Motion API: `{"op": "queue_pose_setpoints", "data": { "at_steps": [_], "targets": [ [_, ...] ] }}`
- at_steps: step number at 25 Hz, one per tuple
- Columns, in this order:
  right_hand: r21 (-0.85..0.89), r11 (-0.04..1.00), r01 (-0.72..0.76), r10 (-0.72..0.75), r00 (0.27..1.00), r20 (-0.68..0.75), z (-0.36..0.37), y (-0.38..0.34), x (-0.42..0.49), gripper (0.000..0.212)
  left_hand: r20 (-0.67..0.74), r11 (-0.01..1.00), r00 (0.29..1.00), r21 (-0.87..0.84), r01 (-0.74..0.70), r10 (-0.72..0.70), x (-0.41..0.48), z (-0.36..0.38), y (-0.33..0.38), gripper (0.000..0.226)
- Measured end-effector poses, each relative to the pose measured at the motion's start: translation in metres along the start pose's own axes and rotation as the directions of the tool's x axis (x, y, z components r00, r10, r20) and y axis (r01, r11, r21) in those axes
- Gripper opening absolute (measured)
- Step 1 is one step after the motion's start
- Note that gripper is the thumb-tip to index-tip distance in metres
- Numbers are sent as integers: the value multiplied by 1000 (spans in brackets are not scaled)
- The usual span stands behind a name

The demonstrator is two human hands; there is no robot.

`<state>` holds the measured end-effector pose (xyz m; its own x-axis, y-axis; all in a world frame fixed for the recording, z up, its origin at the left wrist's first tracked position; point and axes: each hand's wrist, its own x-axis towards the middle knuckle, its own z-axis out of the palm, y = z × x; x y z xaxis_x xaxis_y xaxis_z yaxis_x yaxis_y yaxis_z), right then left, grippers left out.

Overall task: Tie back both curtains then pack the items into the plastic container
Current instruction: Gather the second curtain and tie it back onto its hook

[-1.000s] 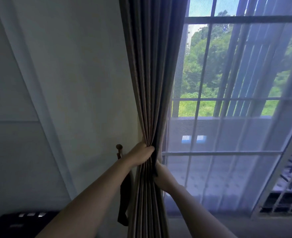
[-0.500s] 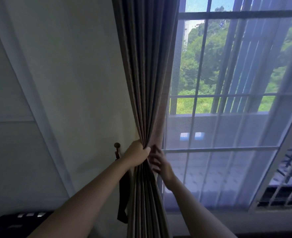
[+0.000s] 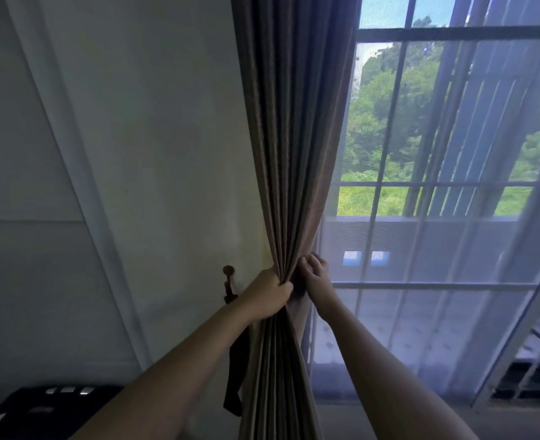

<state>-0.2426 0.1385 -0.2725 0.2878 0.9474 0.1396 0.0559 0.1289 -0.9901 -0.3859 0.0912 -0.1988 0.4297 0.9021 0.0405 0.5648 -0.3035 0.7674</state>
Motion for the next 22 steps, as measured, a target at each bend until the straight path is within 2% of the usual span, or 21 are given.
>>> {"op": "queue_pose_setpoints", "data": {
  "at_steps": [2,4,6,8,10,12,15,16,18,20,22],
  "targets": [
    [87,996,-8,-6,988,155,0,-3,0,23,38,1000,999,-22,0,1,-4,-1,2,23],
    [86,996,5,-23,978,205,2,-5,-3,28,84,1000,996,-31,-1,3,-11,-8,-2,19],
    [107,993,42,-67,967,247,6,-2,-6,34,95,999,995,-19,-26,28,-15,-17,-18,35],
    [49,994,98,-107,953,282,9,-1,-9,35,82,999,996,-32,-44,47,-19,-31,-33,53],
    [-89,985,148,-118,954,275,15,-4,-6,30,67,999,997,-13,-49,50,-18,-43,-40,60],
    [-227,964,137,-91,975,201,16,-4,2,17,30,999,999,-31,-43,44,-10,-49,-35,59],
    [-318,940,124,-99,991,93,14,-7,11,13,20,1000,1000,6,-19,19,19,-44,-49,62],
    [-295,948,120,-101,992,78,12,-10,10,16,35,1000,999,19,10,-11,18,-41,-43,61],
    [-132,987,92,-80,992,94,7,-13,4,29,78,1000,997,7,10,-11,3,-33,-21,50],
    [16,999,43,-46,984,171,-2,-13,-2,37,118,1000,993,-30,7,-3,-5,-23,-11,30],
    [90,996,-10,-11,972,234,-10,-11,-6,38,125,999,992,-41,-14,19,-8,-18,-13,21]
  ]
}}
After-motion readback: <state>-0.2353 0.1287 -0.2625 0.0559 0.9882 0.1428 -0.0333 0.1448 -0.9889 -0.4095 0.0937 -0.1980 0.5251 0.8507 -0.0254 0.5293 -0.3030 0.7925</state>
